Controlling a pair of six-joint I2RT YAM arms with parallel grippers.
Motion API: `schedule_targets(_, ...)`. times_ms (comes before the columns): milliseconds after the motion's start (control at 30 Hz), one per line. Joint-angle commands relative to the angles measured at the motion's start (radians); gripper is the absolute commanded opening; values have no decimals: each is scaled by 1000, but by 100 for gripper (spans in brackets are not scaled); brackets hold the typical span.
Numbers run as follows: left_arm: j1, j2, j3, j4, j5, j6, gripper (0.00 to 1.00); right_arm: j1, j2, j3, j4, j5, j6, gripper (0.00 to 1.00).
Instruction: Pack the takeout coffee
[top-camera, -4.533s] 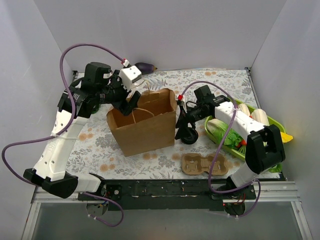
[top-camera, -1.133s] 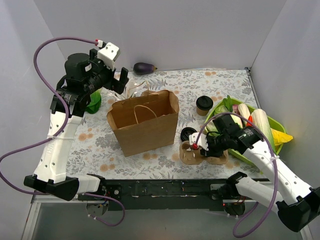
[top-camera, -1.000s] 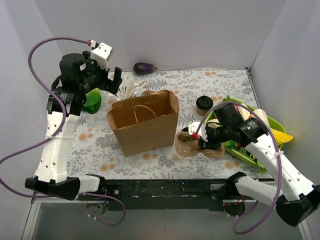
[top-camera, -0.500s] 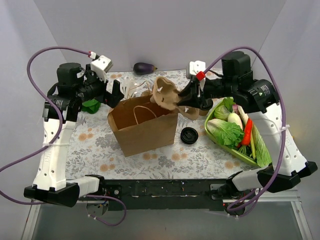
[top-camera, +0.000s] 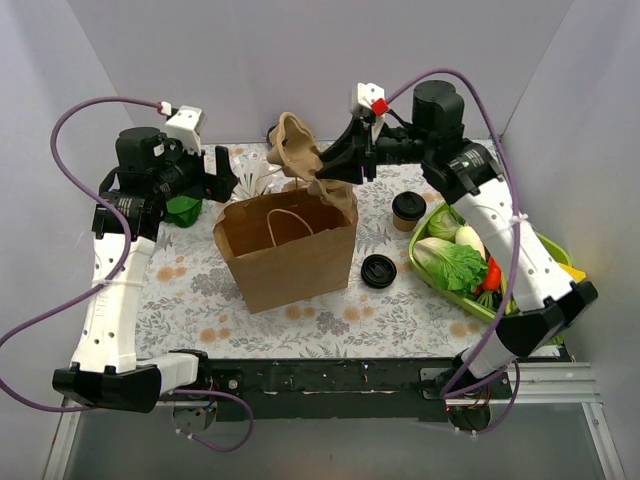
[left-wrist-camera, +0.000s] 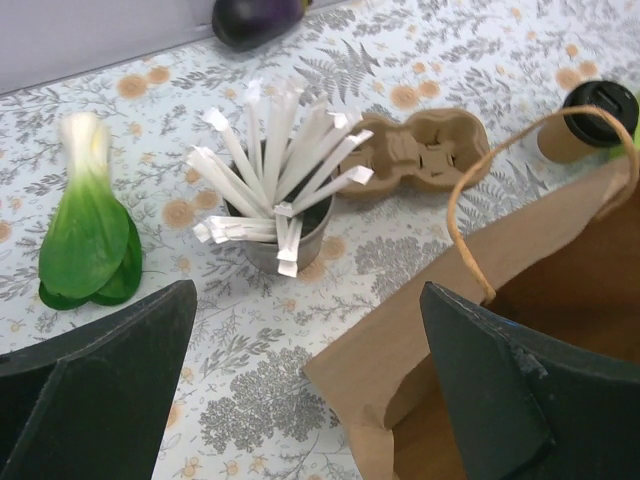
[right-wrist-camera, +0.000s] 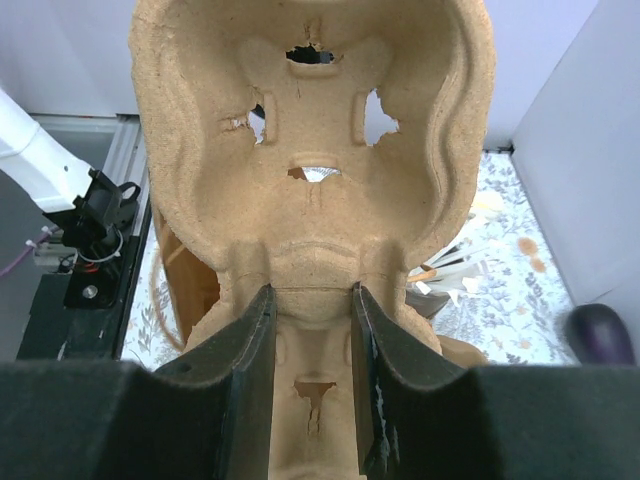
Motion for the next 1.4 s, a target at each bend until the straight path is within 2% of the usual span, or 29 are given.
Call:
schedule_targets(0,23,-6,24,64,-29,-83,96,15,50,-6,194,-75,86,1)
schedule_targets(167,46,-14,19,65,-2,-112,96,58,47,-62,198,-89,60,1)
schedule_targets(400,51,-37,-24,73,2,-106,96,101,-16,-223,169,-57,-33,1)
schedule_targets(533,51,-41,-39,71,24,-101,96,118,-48,-230,17,-33,-154,1)
schedule_targets(667,51,-61,-83,82,48,-95,96,134,-121,-295,-188,20,-367,1)
schedule_targets(833,51,-75,-142,116,138,-112,96,157,-203,-378,-261,110,-495,1)
schedule_targets(967,51,-74,-177,133,192,-126,96,181,-197,-374,-289,155,-564,1)
schedule_targets(1367,51,-44,-243,199,223,-161,95,318,-114,-268,-344,311,-782,1)
